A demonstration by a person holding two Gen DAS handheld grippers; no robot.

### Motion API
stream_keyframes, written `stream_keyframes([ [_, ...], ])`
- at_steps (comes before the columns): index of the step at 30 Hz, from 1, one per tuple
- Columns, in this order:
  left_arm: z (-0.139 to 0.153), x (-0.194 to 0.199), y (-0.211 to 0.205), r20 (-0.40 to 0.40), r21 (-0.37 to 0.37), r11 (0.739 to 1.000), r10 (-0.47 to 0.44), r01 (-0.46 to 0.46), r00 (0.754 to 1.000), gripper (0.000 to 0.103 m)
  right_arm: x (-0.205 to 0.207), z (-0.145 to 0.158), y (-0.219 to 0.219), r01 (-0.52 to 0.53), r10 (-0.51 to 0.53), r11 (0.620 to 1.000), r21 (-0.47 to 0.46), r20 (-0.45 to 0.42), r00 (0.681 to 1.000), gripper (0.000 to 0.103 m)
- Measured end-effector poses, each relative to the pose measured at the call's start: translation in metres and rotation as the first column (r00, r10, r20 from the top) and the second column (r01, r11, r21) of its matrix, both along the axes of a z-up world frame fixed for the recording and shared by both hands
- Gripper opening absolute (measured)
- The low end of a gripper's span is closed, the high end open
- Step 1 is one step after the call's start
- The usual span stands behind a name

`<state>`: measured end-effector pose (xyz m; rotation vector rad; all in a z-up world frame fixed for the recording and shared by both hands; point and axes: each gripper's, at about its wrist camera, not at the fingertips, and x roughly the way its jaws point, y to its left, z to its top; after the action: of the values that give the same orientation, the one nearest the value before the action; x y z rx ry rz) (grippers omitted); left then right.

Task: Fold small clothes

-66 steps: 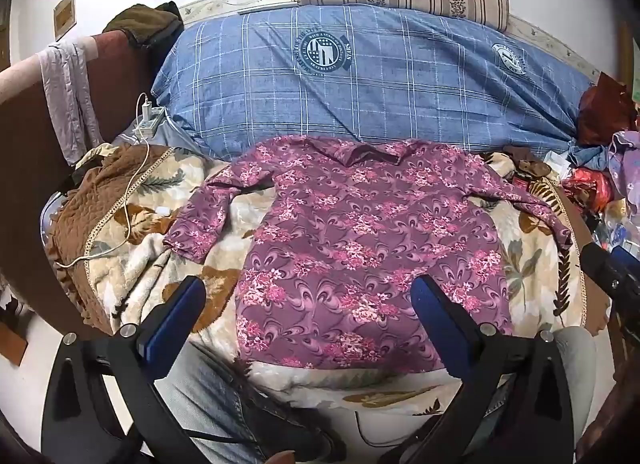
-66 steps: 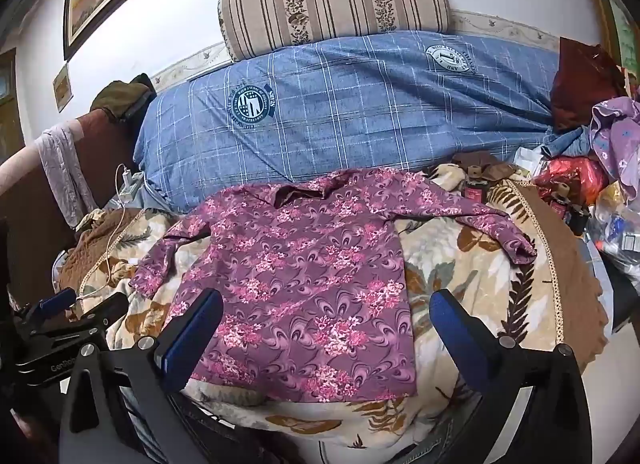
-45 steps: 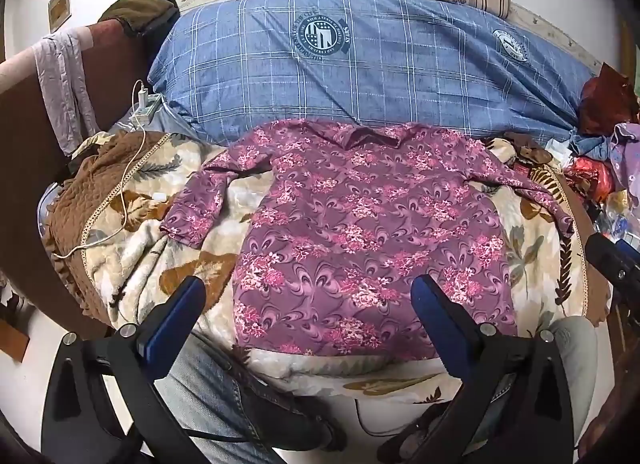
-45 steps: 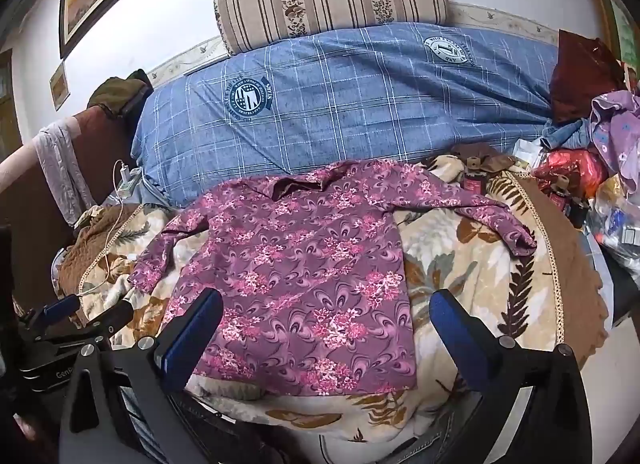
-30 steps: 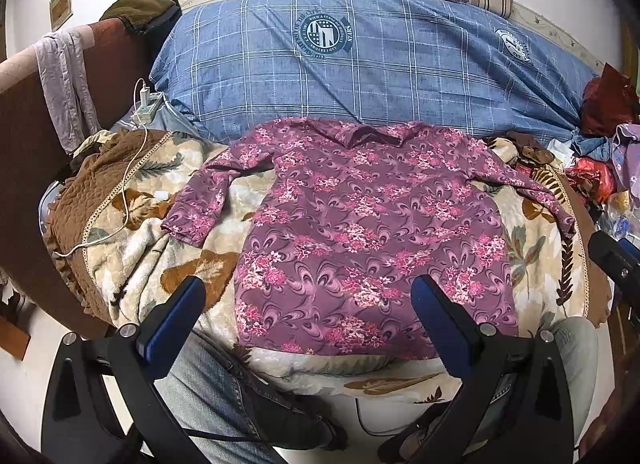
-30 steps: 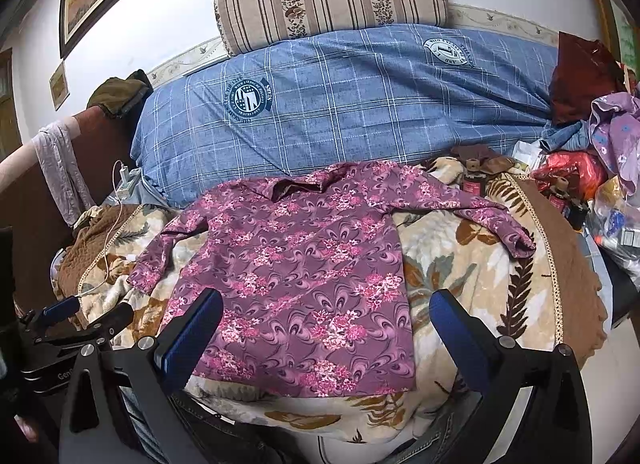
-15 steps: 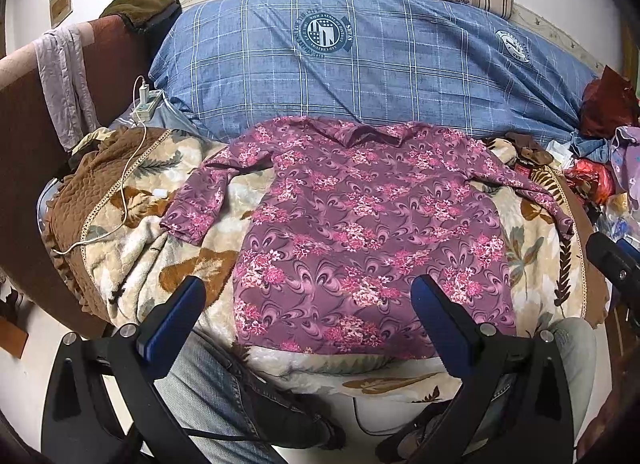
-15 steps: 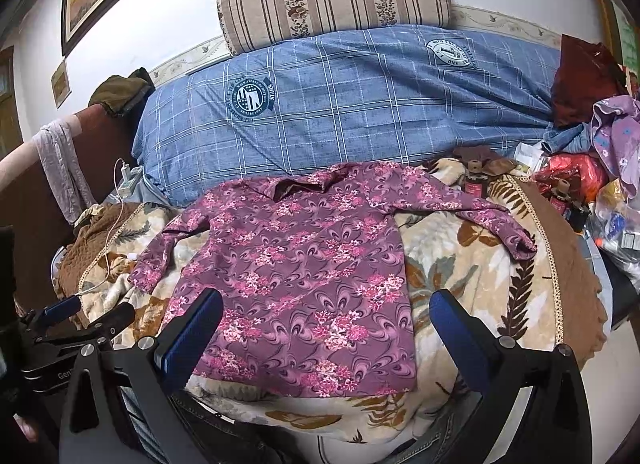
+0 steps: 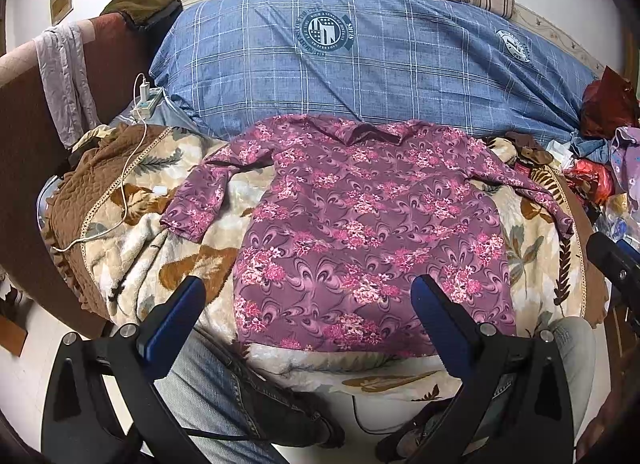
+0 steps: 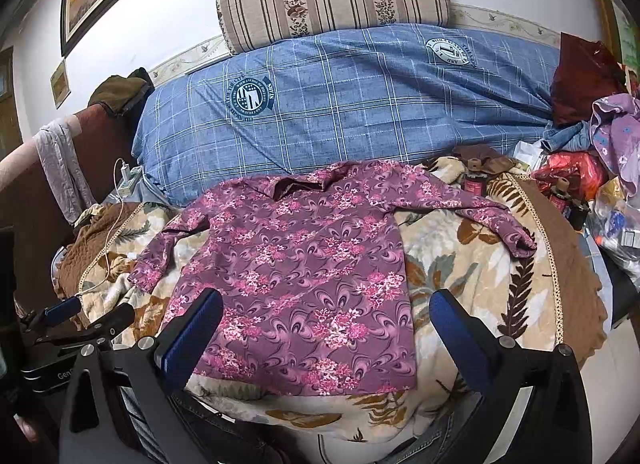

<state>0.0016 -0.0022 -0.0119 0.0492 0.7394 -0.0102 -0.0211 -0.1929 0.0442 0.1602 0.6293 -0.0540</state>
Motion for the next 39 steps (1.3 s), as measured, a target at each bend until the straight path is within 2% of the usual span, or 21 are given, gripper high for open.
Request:
stream_keyframes([
  [12,-0.005,0.0,-0.005,-0.012,0.002,1.0,-0.012,0.012,1.0,0.103,0.001,-0.004,-0.002,0.002,-0.002,1.0,0.002,-0.01,1.0,0.103],
  [23,-0.012,0.021,-0.014,-0.049,-0.001,1.0,-0.031,0.031,0.998,0.103,0.017,-0.014,-0.01,0.013,-0.013,1.0,0.014,-0.035,0.999,0.103],
  [31,-0.019,0.062,-0.03,-0.078,-0.016,0.998,-0.064,0.063,0.995,0.103,0.048,-0.028,-0.032,0.004,0.0,0.998,0.06,-0.067,0.998,0.103],
  [35,-0.024,0.091,-0.046,-0.092,-0.03,0.996,-0.092,0.089,0.992,0.103,0.077,-0.037,-0.064,0.015,-0.005,0.994,0.108,-0.089,0.996,0.102],
  [39,-0.033,0.12,-0.07,-0.11,-0.057,0.99,-0.134,0.128,0.985,0.103,0.096,-0.046,-0.1,0.079,-0.07,0.991,0.111,-0.088,0.994,0.101],
])
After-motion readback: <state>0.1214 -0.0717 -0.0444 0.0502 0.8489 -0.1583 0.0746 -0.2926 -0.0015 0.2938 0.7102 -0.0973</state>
